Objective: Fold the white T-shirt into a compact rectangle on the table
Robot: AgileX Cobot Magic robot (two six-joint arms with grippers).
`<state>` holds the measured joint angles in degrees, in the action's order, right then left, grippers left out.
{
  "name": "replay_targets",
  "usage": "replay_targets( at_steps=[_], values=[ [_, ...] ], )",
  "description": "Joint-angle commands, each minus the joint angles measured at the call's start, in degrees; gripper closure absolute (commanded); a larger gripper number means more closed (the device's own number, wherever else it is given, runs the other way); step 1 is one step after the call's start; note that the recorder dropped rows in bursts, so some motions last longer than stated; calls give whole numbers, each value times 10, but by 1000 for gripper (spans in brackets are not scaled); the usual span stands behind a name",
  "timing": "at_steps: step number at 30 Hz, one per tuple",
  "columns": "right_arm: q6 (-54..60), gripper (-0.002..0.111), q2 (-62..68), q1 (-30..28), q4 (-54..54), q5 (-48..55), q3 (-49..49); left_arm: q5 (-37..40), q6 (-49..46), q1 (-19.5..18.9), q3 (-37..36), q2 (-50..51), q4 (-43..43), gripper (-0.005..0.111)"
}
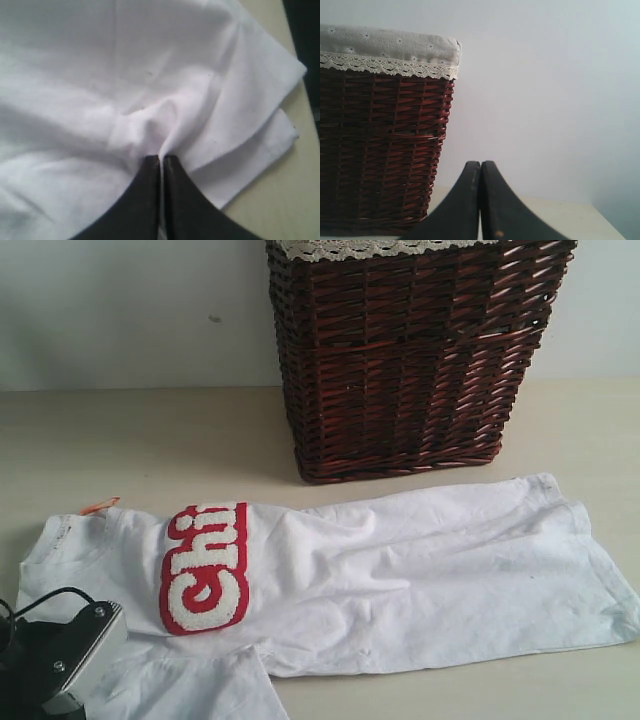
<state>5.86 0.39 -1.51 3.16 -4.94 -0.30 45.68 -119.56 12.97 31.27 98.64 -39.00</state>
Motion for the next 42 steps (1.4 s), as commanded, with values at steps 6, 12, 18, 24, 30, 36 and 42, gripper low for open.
replay_targets(
  at_steps=[6, 12, 18, 24, 30, 36, 42],
  values=[
    [0, 108, -4, -3, -1, -4, 3, 48, 30, 1, 34, -57, -66, 107],
    [0, 108, -4, -3, -1, -4, 3, 208, 66, 1, 53, -58, -65, 107],
    [0, 108, -4, -3, -1, -4, 3, 242, 93, 1, 53, -58, -62, 107],
    [0, 108, -4, -3, -1, -4, 3, 243, 112, 1, 53, -58, -62, 107],
    [0, 108, -4, -3, -3, -4, 3, 243, 128, -25, 53, -40, -73, 107],
    [0, 108, -4, -3, -3, -4, 3, 243, 149, -102, 53, -6, -131, 107],
    [0, 108, -4, -3, -3, -4, 3, 243, 148, -144, 53, -6, -181, 107]
  ],
)
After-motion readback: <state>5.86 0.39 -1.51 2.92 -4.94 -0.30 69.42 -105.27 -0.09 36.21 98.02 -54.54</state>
